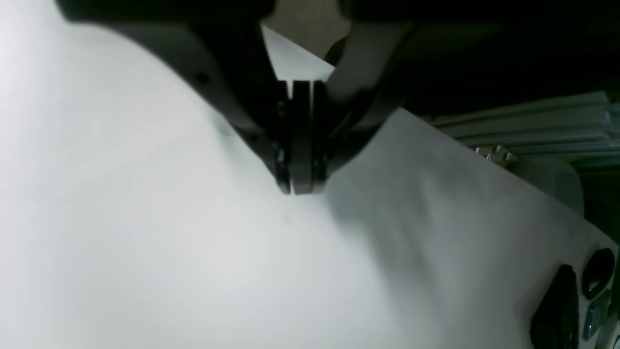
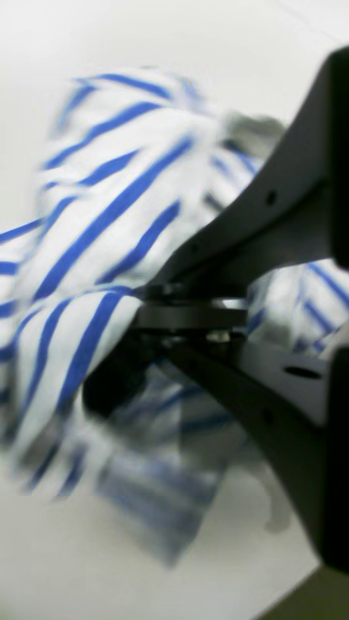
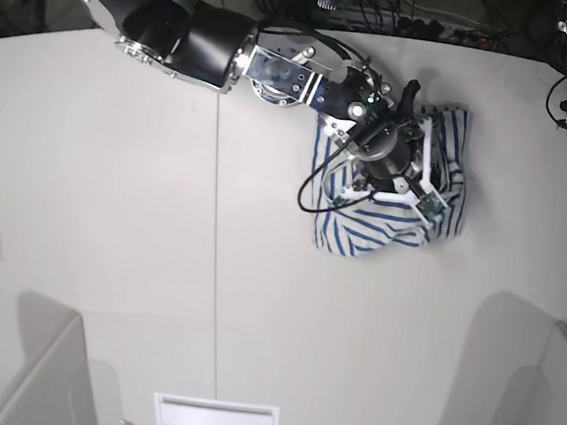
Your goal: Fold the T-shirt properly
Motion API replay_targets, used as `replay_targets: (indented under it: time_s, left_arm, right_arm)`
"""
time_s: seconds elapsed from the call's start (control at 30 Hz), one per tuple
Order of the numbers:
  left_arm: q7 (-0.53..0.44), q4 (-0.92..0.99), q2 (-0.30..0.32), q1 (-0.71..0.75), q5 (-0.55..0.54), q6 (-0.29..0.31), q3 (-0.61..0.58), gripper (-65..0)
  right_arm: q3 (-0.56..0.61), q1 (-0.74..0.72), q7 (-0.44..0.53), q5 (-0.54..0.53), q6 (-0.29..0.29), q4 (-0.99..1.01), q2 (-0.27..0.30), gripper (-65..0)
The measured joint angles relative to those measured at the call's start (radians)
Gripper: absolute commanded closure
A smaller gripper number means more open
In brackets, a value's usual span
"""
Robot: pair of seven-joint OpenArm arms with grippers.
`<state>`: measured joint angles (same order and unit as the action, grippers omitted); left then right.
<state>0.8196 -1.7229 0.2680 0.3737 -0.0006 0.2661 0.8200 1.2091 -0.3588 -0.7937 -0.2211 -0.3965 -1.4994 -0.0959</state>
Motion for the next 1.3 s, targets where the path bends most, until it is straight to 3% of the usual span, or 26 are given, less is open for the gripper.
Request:
replay_targets:
  time_s: [0.17, 0.5, 0.6, 0.63, 0.73, 0.83, 1.03, 1.17, 1.3]
  left_arm:
    - [0.000, 0.000, 0.001, 0.000, 0.002, 0.000, -0.002, 0.0]
    - [0.006, 0.003, -0.011, -0.029, 0.019, 0.000, -0.003, 0.0]
    - [0.050, 0.004, -0.009, -0.060, 0.011, -0.003, -0.006, 0.0]
    - [0.085, 0.004, -0.008, -0.067, 0.004, -0.002, -0.007, 0.0]
    - [0.132, 0.004, -0.010, -0.095, 0.018, -0.003, -0.005, 0.0]
    - [0.130, 0.003, -0.010, -0.121, 0.006, -0.003, -0.010, 0.0]
    - [0.130, 0.001, -0.025, -0.111, -0.001, -0.001, -0.158, 0.0]
    - [0.132, -0.022, -0.073, -0.110, 0.005, -0.005, -0.218, 0.0]
    - [0.127, -0.119, -0.115, -0.111, -0.010, 0.003, -0.290, 0.0]
  right_arm:
    - [0.000, -0.056, 0.016, -0.003, 0.051, -0.005, -0.039, 0.0]
    - [0.000, -0.109, 0.249, -0.008, 0.059, 0.043, -0.042, 0.0]
    - [0.010, -0.109, 0.325, -0.006, 0.064, 0.079, -0.042, 0.0]
    - [0.025, -0.115, 0.343, -0.006, 0.063, 0.090, -0.040, -1.8]
    - [0.095, -0.119, 0.388, -0.003, 0.064, 0.108, -0.040, -22.2]
    - [0.129, -0.111, 0.446, -0.010, 0.068, 0.120, -0.046, -23.6]
    - [0.112, -0.128, 0.452, -0.008, 0.081, 0.092, -0.042, -23.1]
    - [-0.076, -0.116, 0.301, -0.006, 0.082, 0.086, -0.038, -23.1]
    - [-0.228, -0.060, 0.214, 0.006, 0.066, 0.045, 0.042, -23.0]
